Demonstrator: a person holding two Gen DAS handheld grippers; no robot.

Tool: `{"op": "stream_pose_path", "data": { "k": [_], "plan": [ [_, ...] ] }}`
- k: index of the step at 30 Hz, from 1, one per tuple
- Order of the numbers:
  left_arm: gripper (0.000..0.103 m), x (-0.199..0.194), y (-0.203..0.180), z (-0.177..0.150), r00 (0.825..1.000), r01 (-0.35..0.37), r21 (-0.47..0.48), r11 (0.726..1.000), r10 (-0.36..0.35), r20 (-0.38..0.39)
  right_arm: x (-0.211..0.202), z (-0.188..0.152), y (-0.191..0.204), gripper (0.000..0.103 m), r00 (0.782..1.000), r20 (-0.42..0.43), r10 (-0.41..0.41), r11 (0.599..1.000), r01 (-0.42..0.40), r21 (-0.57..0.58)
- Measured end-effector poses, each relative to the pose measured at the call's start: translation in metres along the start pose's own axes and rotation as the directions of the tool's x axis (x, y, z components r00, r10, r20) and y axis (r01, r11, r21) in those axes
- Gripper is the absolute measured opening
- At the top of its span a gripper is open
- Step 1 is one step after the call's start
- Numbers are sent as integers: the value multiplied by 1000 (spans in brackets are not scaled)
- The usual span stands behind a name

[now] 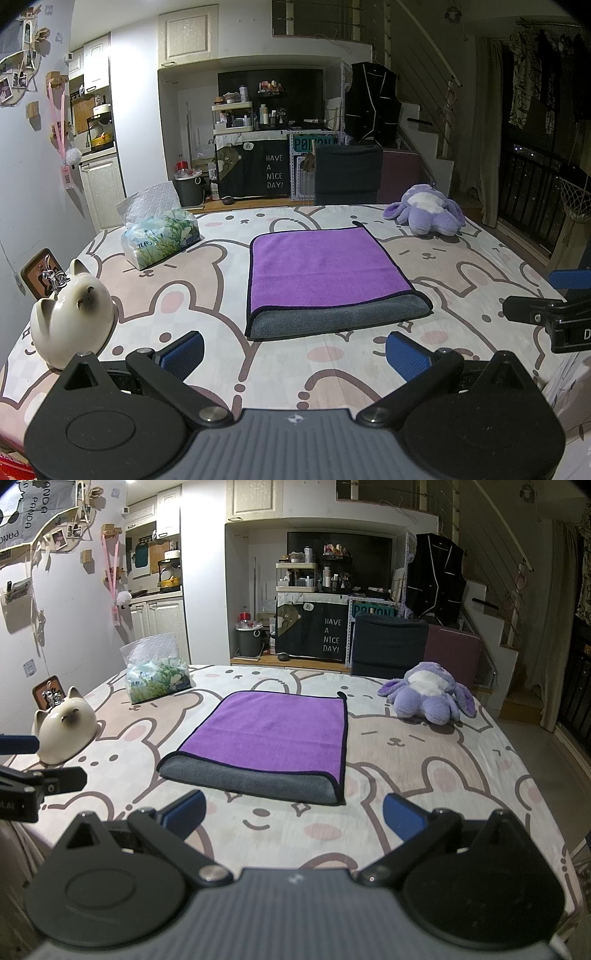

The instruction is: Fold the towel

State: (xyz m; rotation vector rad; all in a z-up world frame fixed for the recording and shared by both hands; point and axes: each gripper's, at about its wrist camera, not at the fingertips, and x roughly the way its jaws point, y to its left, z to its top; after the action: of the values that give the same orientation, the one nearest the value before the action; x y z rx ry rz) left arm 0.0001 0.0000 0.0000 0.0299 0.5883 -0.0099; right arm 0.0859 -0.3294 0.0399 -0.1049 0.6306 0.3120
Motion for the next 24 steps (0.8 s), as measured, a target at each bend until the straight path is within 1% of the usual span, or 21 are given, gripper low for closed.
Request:
{"op": "stream_pose_path", "data": {
  "k": [13, 19, 24],
  "plan": [
    [103, 4, -2, 2, 1000, 1, 2, 1000, -1, 0, -2, 0, -2, 103, 1000, 10, 7, 1000, -8, 16],
    [103, 2, -2, 13, 1000, -10, 20, 1000, 9, 17, -1, 5, -6, 103, 1000, 18, 6, 999, -7, 40],
    [103, 3, -1, 21, 1000, -6, 27, 1000, 5, 31, -1, 10, -7, 103, 1000, 29, -5, 1000, 4, 30]
  ]
}}
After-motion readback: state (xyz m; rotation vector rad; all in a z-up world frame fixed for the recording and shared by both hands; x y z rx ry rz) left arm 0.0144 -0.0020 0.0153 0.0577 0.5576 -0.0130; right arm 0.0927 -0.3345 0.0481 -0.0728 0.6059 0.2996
